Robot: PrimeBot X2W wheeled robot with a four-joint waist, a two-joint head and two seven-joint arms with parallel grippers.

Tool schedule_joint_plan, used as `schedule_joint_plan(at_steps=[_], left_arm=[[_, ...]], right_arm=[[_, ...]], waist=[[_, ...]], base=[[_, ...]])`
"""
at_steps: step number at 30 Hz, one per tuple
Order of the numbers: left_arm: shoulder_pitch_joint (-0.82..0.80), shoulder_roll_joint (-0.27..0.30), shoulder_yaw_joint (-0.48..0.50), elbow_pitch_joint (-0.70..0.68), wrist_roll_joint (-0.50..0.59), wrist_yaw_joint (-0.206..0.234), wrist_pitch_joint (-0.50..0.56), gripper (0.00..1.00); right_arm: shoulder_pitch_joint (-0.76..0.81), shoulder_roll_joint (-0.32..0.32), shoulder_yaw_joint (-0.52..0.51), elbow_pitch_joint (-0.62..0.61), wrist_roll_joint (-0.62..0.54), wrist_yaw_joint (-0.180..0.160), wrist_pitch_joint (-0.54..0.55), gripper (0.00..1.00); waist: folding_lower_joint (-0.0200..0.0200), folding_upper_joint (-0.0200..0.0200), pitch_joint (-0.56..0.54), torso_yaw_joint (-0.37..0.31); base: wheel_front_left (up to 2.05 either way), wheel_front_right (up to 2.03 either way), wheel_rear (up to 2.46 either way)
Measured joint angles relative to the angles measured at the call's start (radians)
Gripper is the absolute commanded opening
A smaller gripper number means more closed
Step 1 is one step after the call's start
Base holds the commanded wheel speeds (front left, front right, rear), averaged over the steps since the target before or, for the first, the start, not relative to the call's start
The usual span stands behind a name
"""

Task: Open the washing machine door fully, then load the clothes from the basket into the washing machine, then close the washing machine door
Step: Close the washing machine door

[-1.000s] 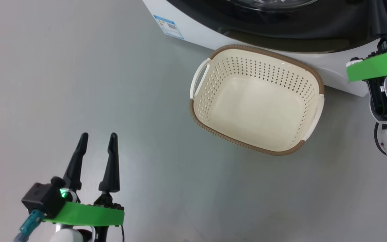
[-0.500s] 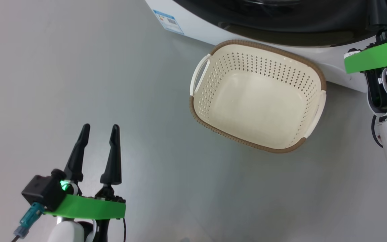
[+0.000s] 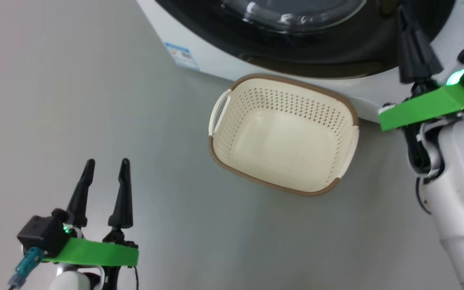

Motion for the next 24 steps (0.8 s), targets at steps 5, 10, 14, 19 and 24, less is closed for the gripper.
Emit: schedule_joint_plan(at_steps=[5,10,14,19,24], left_arm=[[0.021,0.025,0.015,0.014,0.006,0.000,0.000,1.00],[0.037,0.043,0.027,0.021,0.008,0.000,0.000,1.00],[0.060,0.062,0.041,0.025,0.014,0.000,0.000,1.00],[0.067,0.082,0.052,0.026,0.027,0.000,0.000,1.00],[0.096,0.096,0.064,0.026,0.035,0.000,0.000,1.00]], right_arm=[[0.055,0.018,0.012,-0.011,0.005,0.000,0.000,1.00],[0.123,0.028,0.010,-0.023,0.009,0.000,0.000,1.00],[0.178,0.042,0.001,-0.040,0.012,0.000,0.000,1.00],[0.249,0.045,-0.005,-0.059,0.012,0.000,0.000,1.00],[0.328,0.049,-0.016,-0.078,0.012,0.000,0.000,1.00]], waist=[[0.0000,0.0000,-0.041,-0.035],[0.0000,0.0000,-0.081,-0.077],[-0.0001,0.0000,-0.110,-0.115],[-0.0001,0.0000,-0.144,-0.166],[-0.0001,0.0000,-0.179,-0.217]], base=[[0.00,0.00,0.00],[0.00,0.00,0.00],[0.00,0.00,0.00],[0.00,0.00,0.00],[0.00,0.00,0.00]])
